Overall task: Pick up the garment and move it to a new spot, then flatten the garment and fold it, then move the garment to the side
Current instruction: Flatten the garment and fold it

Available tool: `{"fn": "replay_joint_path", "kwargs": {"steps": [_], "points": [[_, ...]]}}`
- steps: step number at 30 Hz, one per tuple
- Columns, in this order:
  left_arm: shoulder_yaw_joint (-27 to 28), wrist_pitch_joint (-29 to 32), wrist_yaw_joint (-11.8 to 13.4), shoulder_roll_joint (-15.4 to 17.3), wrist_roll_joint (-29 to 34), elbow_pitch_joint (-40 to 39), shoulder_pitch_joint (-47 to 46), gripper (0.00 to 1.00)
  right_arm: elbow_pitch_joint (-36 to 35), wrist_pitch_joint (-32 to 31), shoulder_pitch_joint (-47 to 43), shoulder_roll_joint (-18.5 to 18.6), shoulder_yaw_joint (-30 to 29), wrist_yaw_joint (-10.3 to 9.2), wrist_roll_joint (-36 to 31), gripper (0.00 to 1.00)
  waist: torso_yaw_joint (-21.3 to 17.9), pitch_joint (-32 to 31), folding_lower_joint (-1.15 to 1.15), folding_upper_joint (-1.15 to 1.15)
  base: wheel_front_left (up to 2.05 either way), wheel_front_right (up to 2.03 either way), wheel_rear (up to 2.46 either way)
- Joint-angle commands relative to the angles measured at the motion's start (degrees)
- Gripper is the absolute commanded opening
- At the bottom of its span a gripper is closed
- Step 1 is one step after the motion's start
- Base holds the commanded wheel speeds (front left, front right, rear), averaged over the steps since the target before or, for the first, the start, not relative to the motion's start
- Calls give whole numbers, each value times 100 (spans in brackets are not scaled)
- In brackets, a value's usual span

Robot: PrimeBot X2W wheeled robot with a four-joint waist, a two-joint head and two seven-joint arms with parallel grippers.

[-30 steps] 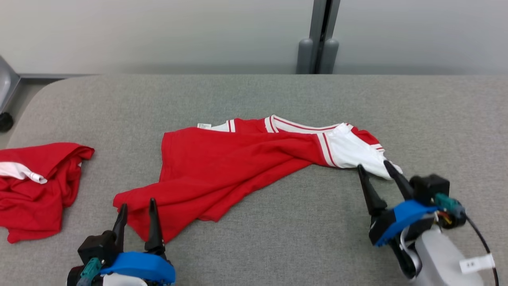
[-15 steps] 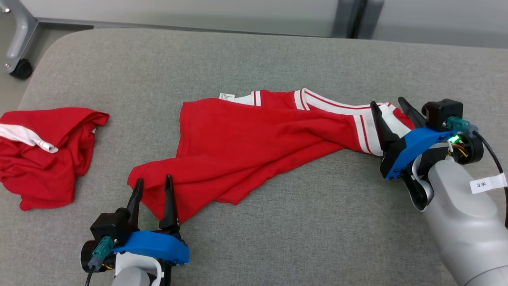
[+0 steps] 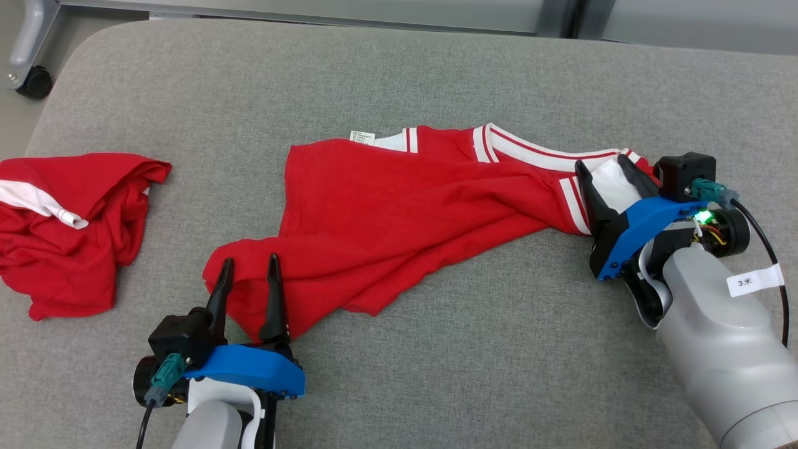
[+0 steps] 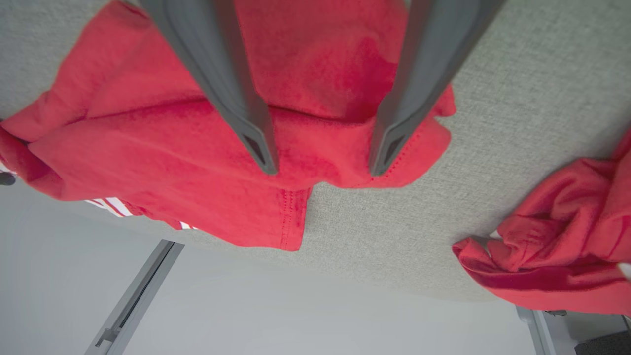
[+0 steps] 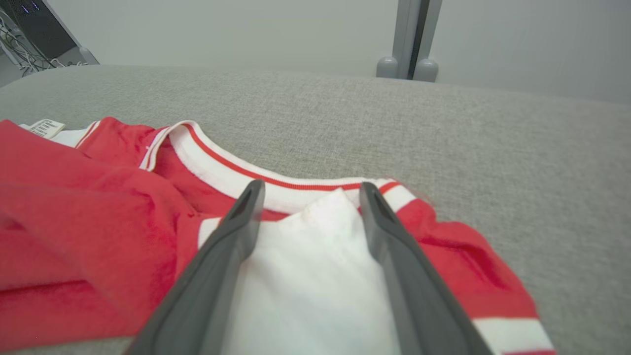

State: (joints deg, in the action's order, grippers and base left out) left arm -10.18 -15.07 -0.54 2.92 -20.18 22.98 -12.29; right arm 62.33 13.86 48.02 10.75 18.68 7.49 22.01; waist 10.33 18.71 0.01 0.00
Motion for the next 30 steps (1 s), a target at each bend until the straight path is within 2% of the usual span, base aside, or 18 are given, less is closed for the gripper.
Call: {"fn": "replay_joint_path", "kwargs": {"steps": [1,2,3,4,5,13,19,22,26,30], "points": [[-9,-15,6,-2,1,-21,-87,100,33,30,88,-14,30,0,37,99,-1,-2,-1,0,0,0,0],[-8,-16,5,-3,7,-23,-94,100,45,48,86,-27,58,0,72,50,-4,-4,-1,0,0,0,0],[-6,-15,1,-3,14,-29,-93,100,56,57,78,-30,84,0,96,31,-7,-6,-1,0,0,0,0],[-2,-15,-4,-2,22,-31,-87,100,58,74,71,-32,116,0,125,6,-10,-9,-1,0,0,0,0],[1,-16,-10,-3,25,-32,-77,100,56,88,60,-28,145,0,149,0,-12,-14,-1,0,0,0,0],[8,-16,-7,-2,-5,26,29,100,-110,137,114,138,236,0,358,0,14,-42,-1,0,0,0,0],[56,-16,-2,-3,-22,40,87,100,-978,137,60,347,-101,-1,203,0,21,-143,-1,0,0,0,0],[81,-15,1,-4,-32,9,128,100,-1608,138,-31,431,-320,-1,11,0,-7,-231,-1,0,0,0,0],[104,-16,-23,-3,-26,0,213,100,-2807,136,-343,518,-451,0,-279,0,-114,-407,-1,0,0,0,0],[144,-15,-43,-3,-26,35,328,100,-3958,134,-1072,658,-541,-1,-490,0,-288,-635,-1,0,0,0,0]]}}
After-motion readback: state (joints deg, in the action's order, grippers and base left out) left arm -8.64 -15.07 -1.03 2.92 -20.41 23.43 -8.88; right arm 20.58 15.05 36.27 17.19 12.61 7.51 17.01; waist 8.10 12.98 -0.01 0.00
